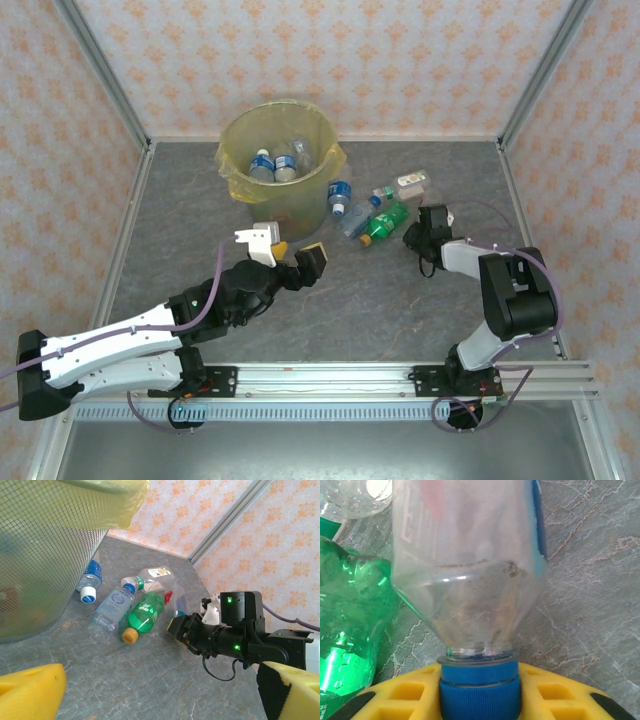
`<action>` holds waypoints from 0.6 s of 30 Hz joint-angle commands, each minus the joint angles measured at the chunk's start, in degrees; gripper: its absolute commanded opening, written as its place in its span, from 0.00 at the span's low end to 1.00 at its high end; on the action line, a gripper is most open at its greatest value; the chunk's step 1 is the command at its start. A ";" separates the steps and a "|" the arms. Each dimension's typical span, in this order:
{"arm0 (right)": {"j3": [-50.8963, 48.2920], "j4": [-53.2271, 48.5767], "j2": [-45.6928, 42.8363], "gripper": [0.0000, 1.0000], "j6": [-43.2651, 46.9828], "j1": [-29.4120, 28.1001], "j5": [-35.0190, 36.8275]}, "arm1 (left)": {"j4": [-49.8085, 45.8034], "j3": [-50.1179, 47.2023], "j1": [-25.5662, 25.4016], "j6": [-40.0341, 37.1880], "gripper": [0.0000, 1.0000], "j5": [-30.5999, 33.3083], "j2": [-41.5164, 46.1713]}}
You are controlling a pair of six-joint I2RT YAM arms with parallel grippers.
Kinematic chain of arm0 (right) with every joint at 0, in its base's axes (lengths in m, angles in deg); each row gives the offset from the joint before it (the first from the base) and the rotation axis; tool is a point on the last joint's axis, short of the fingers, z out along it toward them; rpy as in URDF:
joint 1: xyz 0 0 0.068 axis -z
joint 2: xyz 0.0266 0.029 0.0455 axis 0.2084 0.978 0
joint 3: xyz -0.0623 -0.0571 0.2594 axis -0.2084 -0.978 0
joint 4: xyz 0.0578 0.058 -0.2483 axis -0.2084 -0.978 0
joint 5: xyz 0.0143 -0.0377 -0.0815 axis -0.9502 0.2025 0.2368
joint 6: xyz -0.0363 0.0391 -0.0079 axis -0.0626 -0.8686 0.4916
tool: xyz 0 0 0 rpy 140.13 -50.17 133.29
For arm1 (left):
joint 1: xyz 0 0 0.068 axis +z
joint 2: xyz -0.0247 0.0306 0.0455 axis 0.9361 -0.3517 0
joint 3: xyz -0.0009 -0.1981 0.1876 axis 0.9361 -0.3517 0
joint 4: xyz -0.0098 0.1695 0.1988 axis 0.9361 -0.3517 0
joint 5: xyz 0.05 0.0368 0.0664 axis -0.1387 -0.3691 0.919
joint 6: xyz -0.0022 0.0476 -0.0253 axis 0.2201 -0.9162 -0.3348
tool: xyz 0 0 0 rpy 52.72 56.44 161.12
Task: Put the plastic bottles in the bin
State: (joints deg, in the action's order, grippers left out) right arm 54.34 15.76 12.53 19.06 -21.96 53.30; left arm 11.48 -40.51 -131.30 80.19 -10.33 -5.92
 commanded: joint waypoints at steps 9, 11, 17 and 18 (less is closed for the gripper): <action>-1.42 -2.08 -10.51 0.34 0.21 0.13 5.80 | -1.37 -1.04 -0.36 0.70 0.99 3.74 3.79; -1.62 -2.99 -13.59 0.34 0.48 0.00 6.34 | -1.70 -1.02 -0.34 0.68 0.99 4.80 4.42; -0.20 -6.38 -23.70 0.33 1.98 -2.07 8.12 | -2.68 -1.68 -0.34 1.44 0.99 9.12 7.90; 0.55 -7.15 -25.47 0.33 2.41 -2.88 8.48 | -2.85 -1.91 -0.38 1.62 0.99 9.91 8.73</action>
State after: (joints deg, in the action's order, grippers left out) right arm 53.49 11.70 -9.39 19.78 -23.34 58.83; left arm 10.96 -41.43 -131.30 80.85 -4.71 0.76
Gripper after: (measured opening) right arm 0.336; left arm 0.990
